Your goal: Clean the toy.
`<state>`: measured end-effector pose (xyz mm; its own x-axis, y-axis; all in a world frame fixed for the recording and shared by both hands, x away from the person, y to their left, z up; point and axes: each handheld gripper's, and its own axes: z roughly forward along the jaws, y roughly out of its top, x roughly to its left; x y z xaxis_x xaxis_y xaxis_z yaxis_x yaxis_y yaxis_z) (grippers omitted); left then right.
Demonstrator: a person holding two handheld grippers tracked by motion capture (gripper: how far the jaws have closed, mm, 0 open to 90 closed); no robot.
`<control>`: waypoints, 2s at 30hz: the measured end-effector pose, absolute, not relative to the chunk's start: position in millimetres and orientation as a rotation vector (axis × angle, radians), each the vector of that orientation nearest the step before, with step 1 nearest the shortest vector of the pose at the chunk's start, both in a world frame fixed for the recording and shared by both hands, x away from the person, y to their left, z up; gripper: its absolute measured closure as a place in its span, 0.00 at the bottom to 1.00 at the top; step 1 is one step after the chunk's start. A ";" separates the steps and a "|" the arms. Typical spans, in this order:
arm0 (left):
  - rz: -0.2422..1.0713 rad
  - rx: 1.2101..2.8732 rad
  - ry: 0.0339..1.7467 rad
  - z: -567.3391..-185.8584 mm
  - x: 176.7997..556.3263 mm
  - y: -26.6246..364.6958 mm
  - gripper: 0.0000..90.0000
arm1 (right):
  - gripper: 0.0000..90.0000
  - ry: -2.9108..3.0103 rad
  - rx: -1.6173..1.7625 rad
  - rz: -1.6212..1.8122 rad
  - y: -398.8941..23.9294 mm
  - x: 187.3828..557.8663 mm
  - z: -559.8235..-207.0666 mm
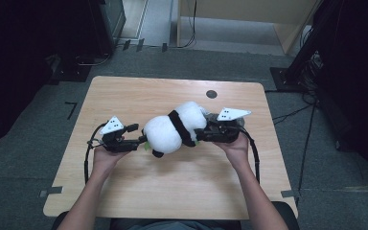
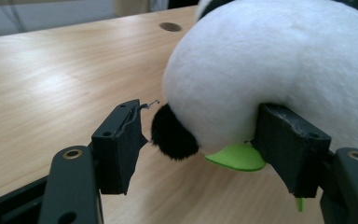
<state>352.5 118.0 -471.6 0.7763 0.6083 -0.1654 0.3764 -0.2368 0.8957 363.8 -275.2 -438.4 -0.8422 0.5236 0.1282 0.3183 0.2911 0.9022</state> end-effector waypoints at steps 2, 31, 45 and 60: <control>0.245 1.858 0.751 -473.8 350.8 118.9 0.33 | 0.63 2.380 0.755 1.633 -273.8 366.1 -441.2; 0.212 1.846 0.658 -481.6 340.5 98.8 0.03 | 0.61 2.400 0.811 1.696 -251.1 394.4 -465.9; 0.107 1.857 0.710 -485.9 342.3 88.1 0.00 | 0.50 2.316 0.859 1.659 -240.4 397.9 -468.1; 0.175 1.937 0.610 -476.5 325.9 73.6 0.40 | 0.52 2.306 0.895 1.513 -232.4 397.5 -469.6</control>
